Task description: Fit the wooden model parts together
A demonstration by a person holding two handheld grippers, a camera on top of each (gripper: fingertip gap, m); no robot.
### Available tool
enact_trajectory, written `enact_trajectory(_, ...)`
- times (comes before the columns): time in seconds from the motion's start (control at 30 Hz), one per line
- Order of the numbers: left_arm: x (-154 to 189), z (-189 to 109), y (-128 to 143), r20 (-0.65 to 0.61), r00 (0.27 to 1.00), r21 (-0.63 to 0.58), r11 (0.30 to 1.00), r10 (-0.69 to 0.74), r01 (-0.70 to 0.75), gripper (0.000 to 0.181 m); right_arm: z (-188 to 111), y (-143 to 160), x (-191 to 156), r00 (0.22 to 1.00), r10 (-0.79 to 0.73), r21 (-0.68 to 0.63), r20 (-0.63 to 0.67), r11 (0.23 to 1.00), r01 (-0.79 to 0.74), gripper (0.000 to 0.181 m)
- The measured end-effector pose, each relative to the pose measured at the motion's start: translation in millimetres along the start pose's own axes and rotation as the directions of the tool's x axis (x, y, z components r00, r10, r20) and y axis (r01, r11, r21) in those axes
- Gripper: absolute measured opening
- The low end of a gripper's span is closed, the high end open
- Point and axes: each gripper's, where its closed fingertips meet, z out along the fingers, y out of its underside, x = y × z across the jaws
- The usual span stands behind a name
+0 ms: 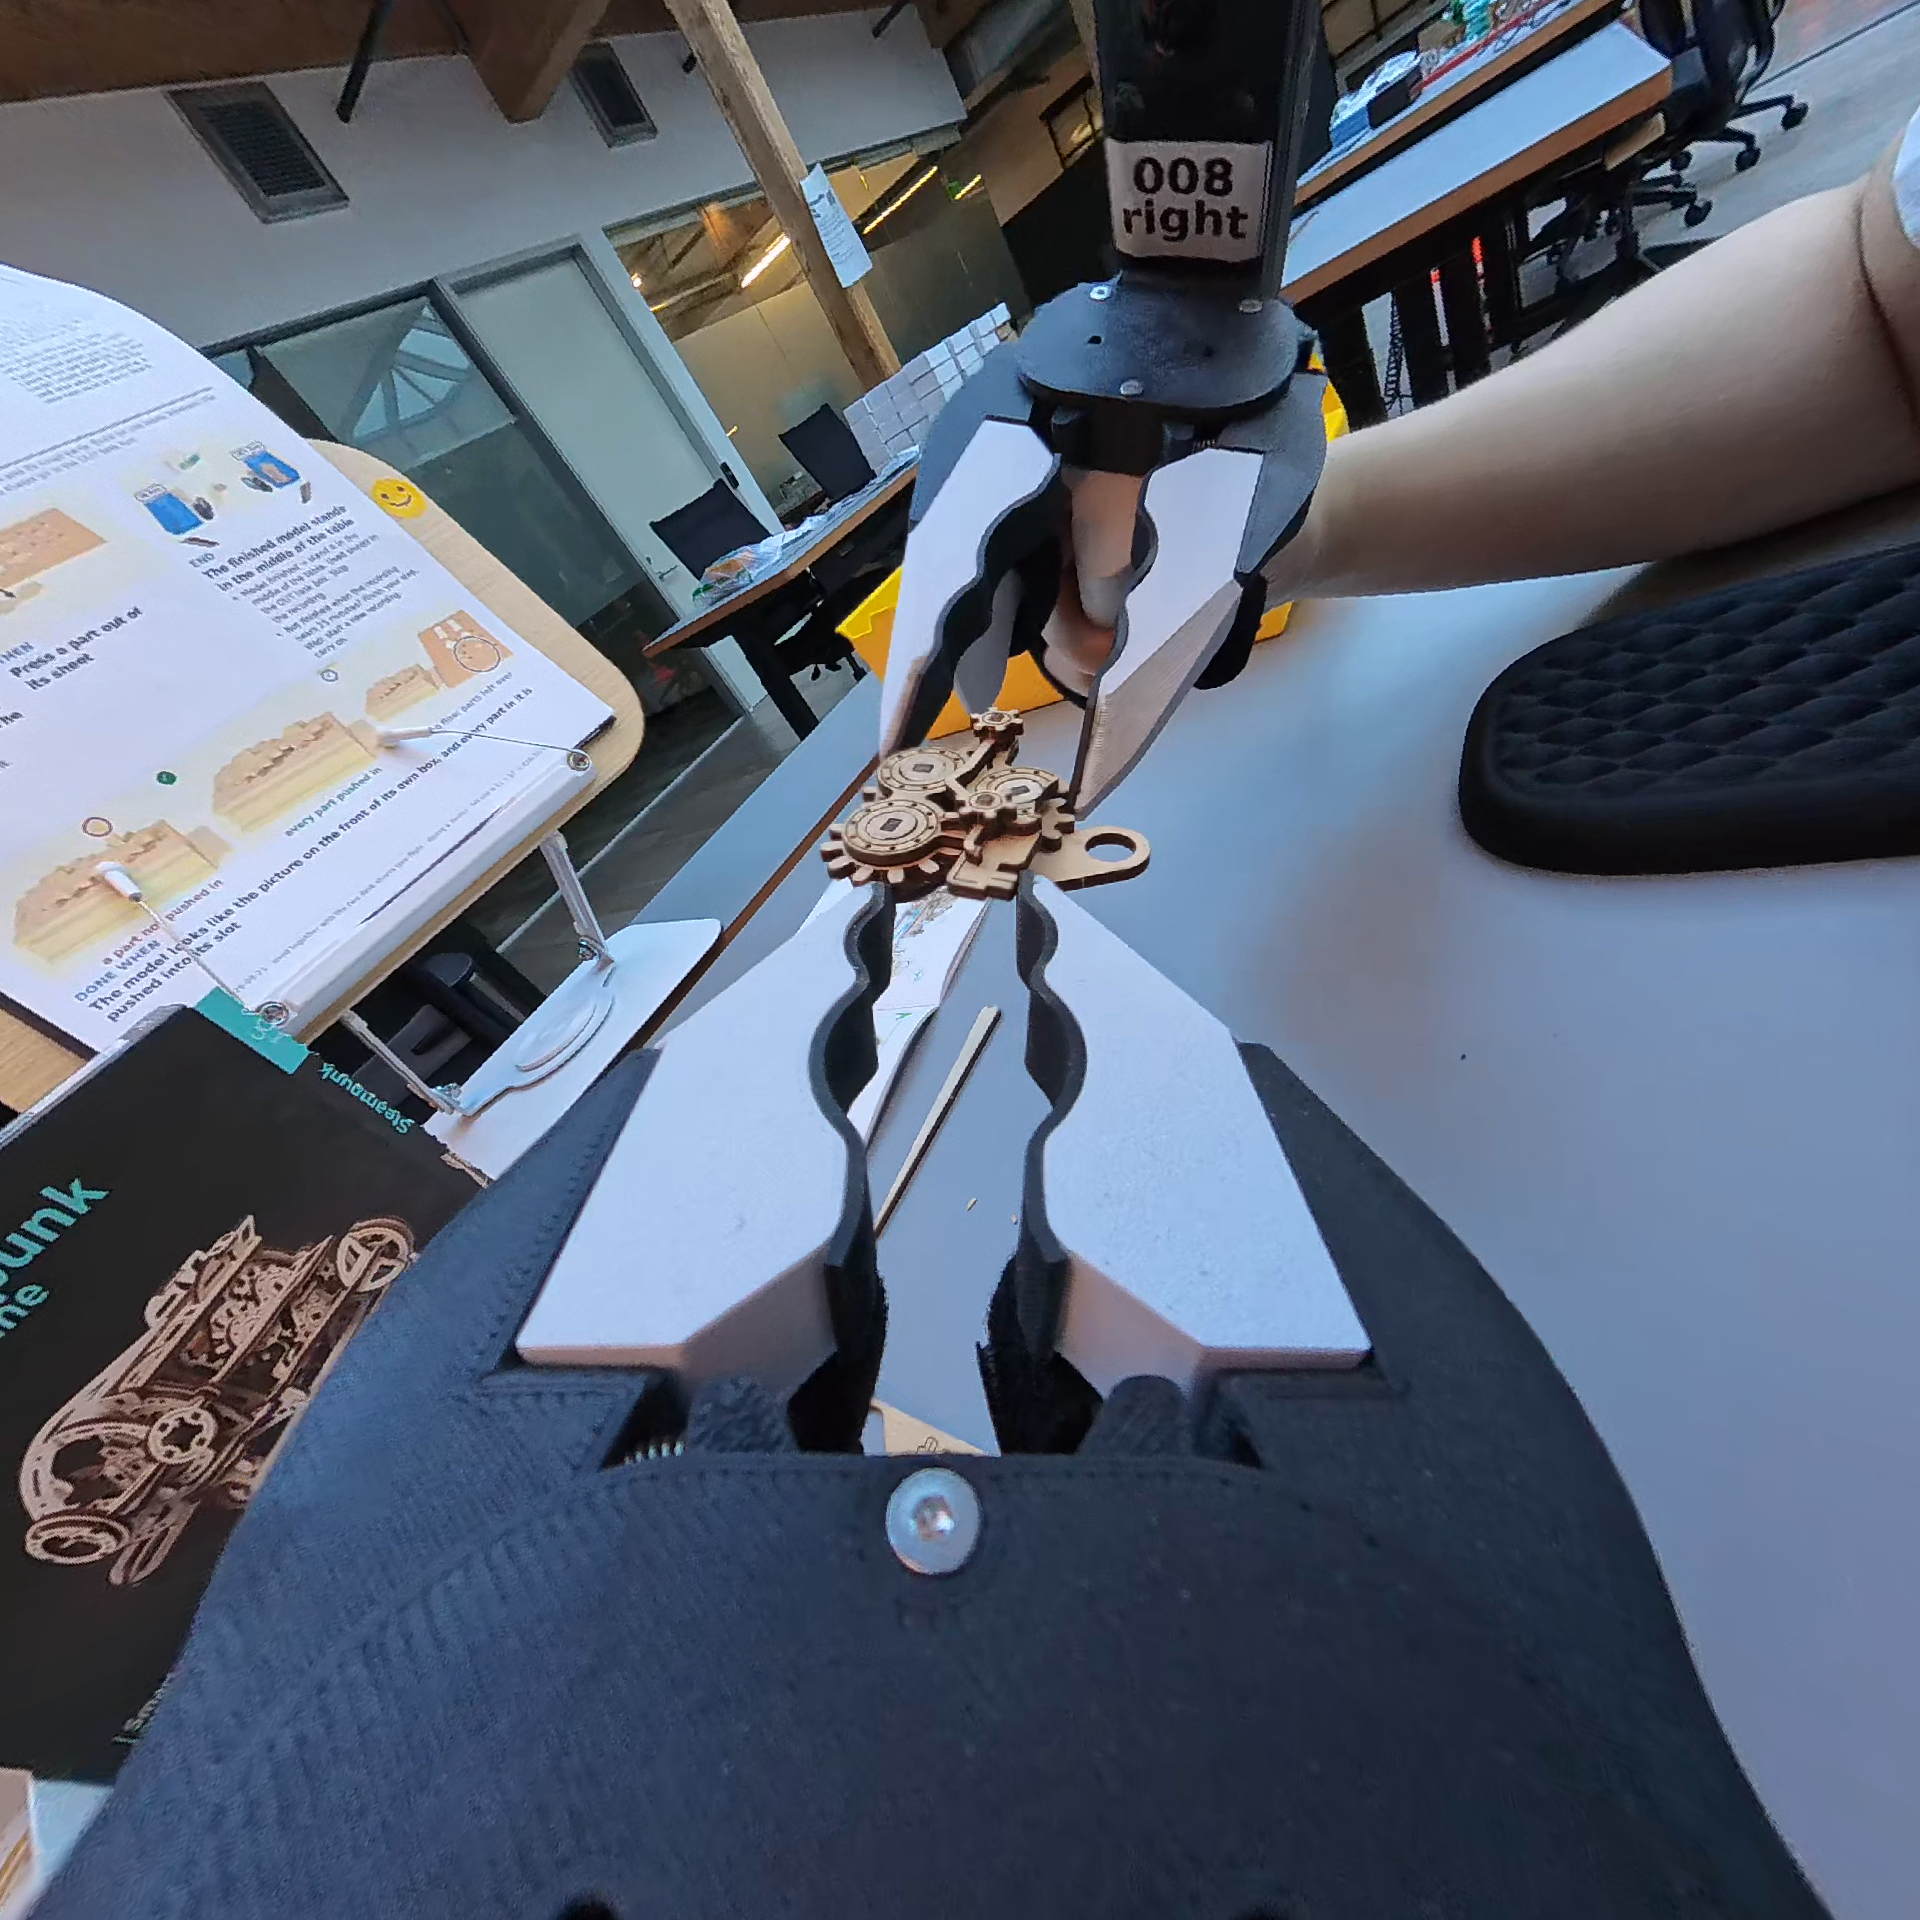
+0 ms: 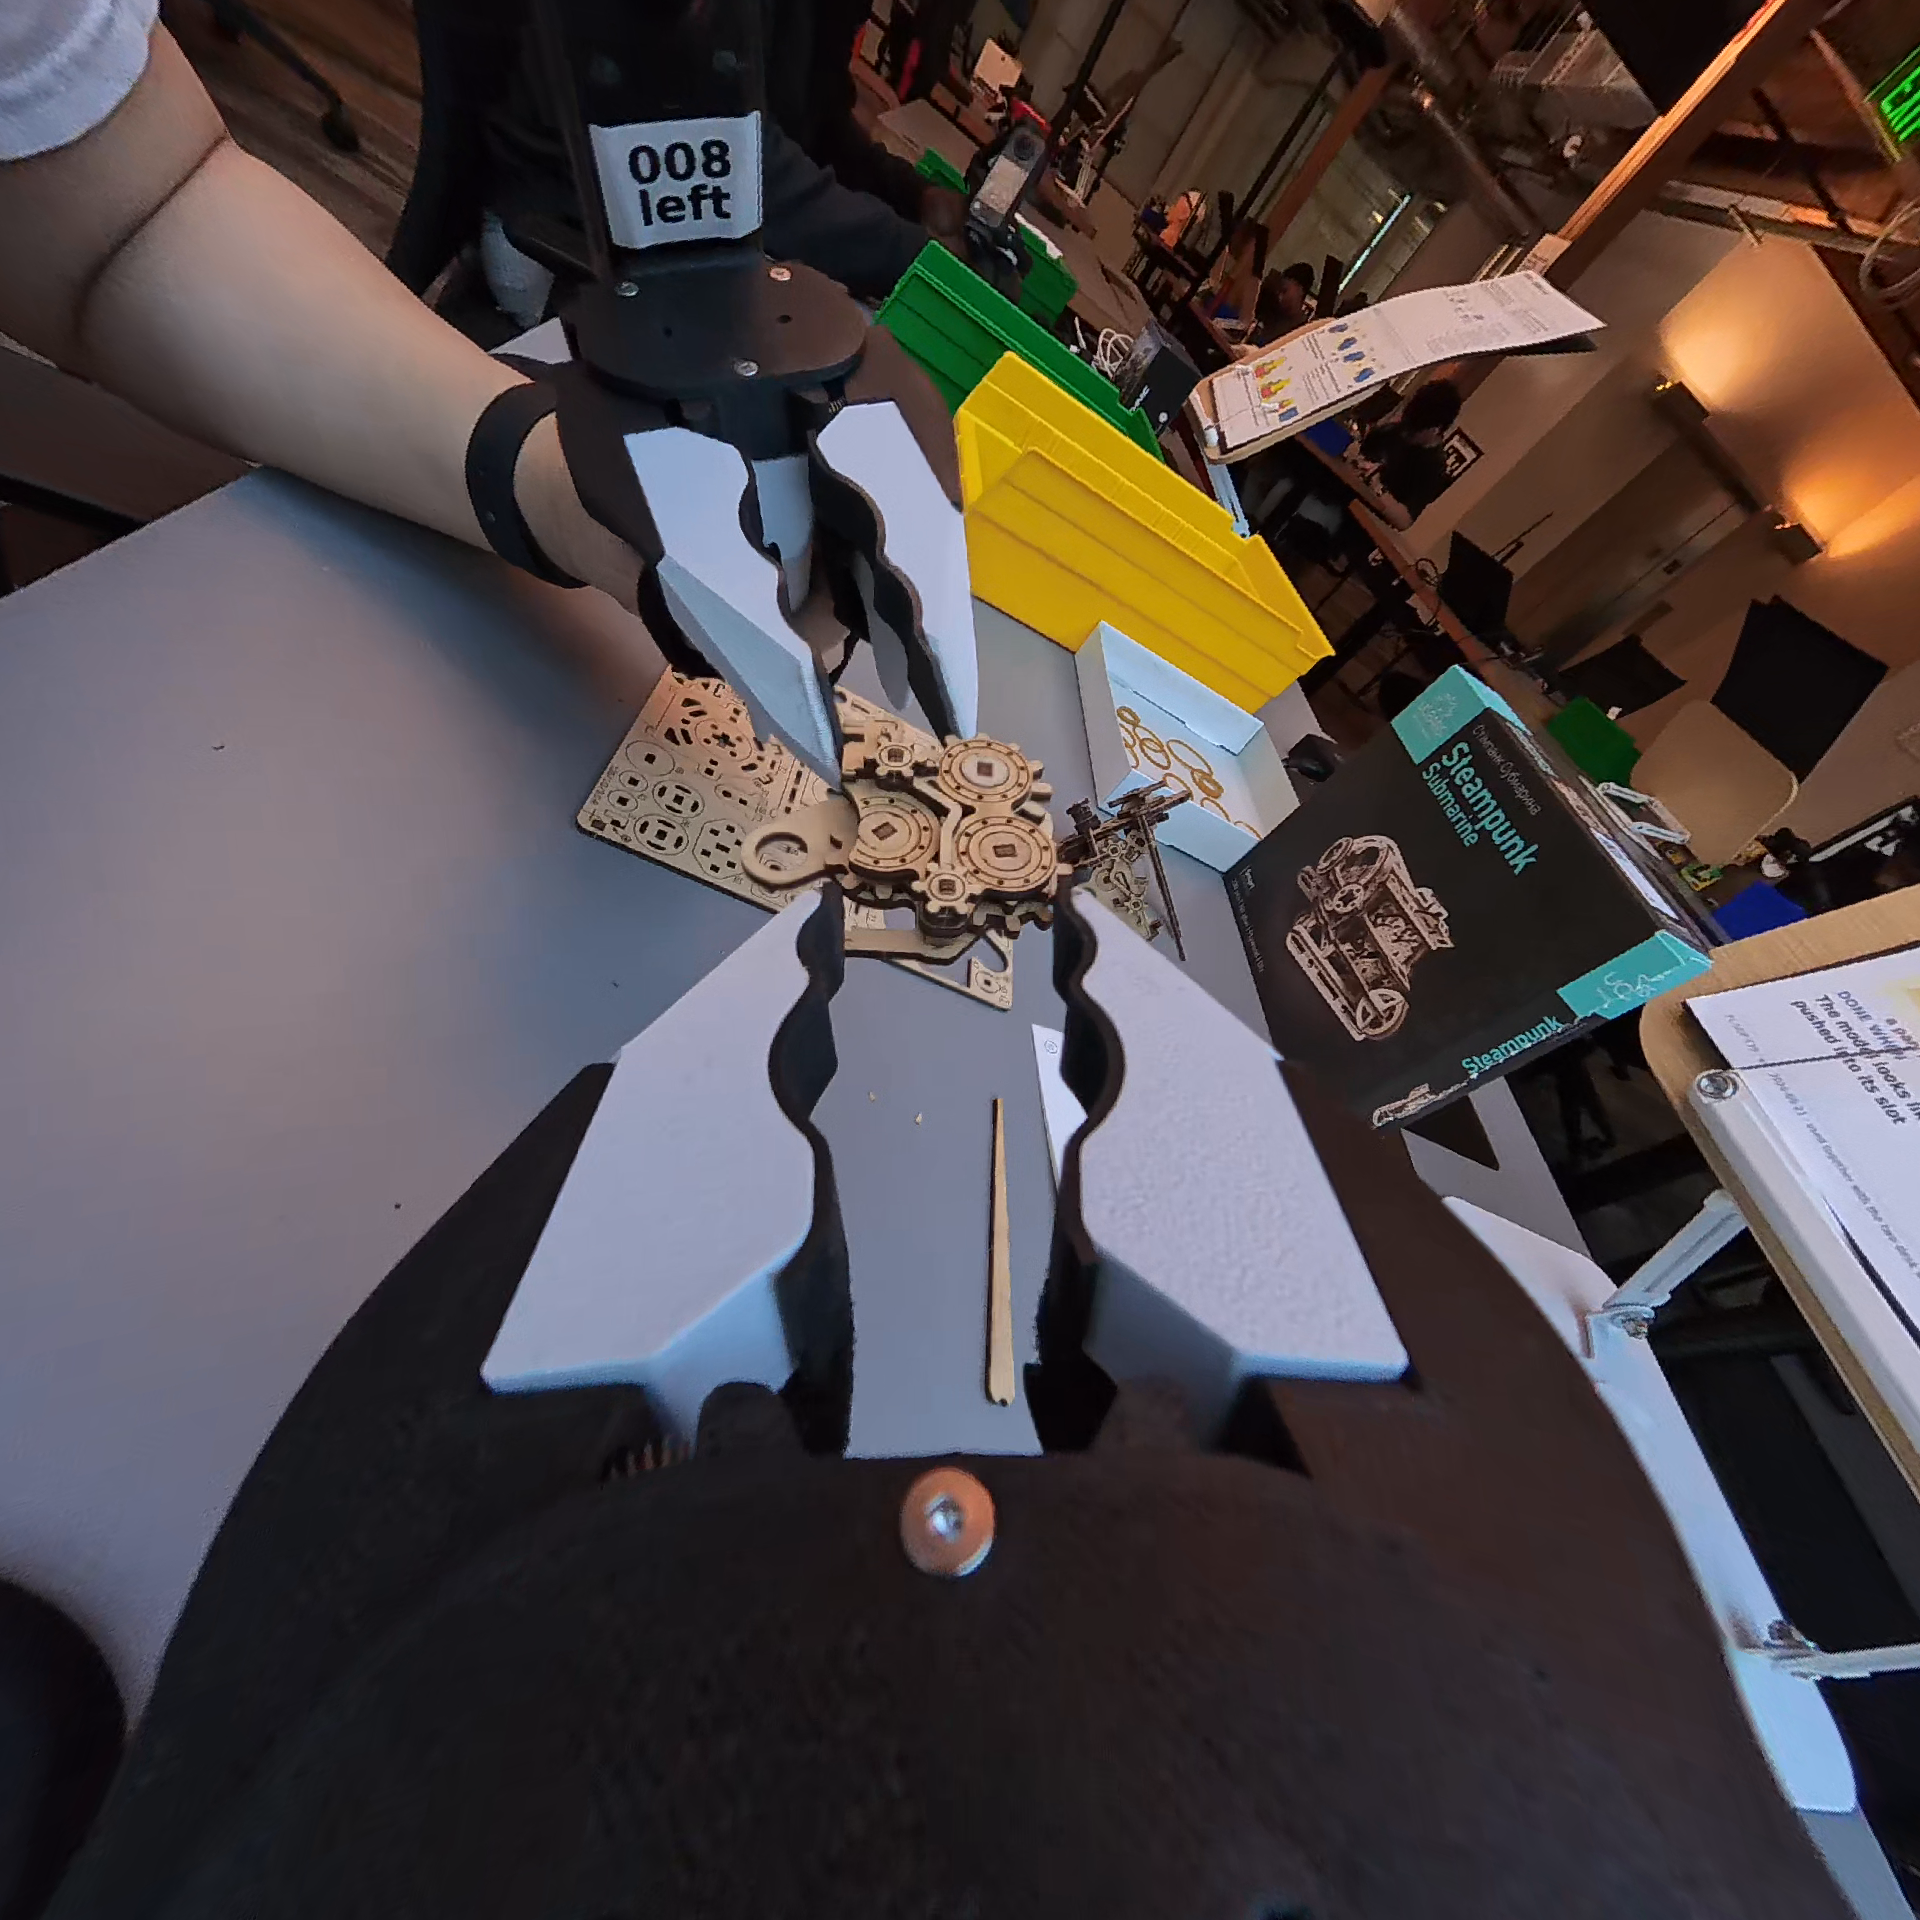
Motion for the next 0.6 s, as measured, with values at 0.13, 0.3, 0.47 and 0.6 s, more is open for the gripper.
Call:
enact_trajectory(0.13,0.2,-0.2,-0.9,0.001,1.000,0.002,1.000,0.005,-0.005,0.021,-0.3,-0.2,-0.3,1.000,-0.013,-0.002,-0.005,1.000,0.013,0.038)
enact_trajectory(0.3,0.5,-3.5,-5.9,-0.001,1.000,0.027,0.999,0.017,-0.017,0.000,-2.9,-3.6,6.7,0.999,-0.013,0.017,-0.051,1.000,0.014,0.020)
enact_trajectory(0.47,0.6,-2.6,-3.9,0.023,0.998,0.021,0.998,0.062,-0.062,0.000,0.1,4.5,5.3,0.999,-0.025,-0.020,-0.043,1.000,0.024,0.021)
enact_trajectory(0.6,-3.3,-1.8,-0.3,0.040,0.998,0.012,0.999,0.042,-0.043,0.000,-0.3,3.3,8.3,0.998,-0.014,-0.011,-0.057,1.000,0.014,0.021)
